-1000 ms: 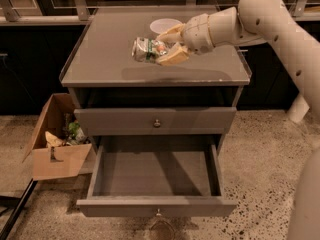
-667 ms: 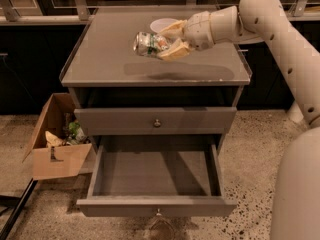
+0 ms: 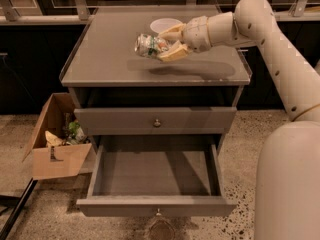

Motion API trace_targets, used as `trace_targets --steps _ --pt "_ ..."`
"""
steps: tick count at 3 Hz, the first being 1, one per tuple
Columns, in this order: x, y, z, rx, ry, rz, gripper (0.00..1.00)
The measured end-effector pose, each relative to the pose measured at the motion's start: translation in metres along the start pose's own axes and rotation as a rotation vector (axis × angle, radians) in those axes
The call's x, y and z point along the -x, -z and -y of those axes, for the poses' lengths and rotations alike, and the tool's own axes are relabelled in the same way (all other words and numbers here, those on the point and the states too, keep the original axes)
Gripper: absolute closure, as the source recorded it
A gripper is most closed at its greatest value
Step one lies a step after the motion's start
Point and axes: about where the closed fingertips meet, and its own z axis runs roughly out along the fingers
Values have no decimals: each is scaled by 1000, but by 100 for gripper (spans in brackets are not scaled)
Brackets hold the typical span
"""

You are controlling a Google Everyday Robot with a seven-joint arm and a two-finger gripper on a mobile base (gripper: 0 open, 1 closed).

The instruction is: Pick 7up can from middle drawer and place on counter

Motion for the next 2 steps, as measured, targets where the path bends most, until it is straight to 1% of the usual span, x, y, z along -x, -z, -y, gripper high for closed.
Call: trace_targets --steps 2 --pt "0 0 0 0 0 0 41"
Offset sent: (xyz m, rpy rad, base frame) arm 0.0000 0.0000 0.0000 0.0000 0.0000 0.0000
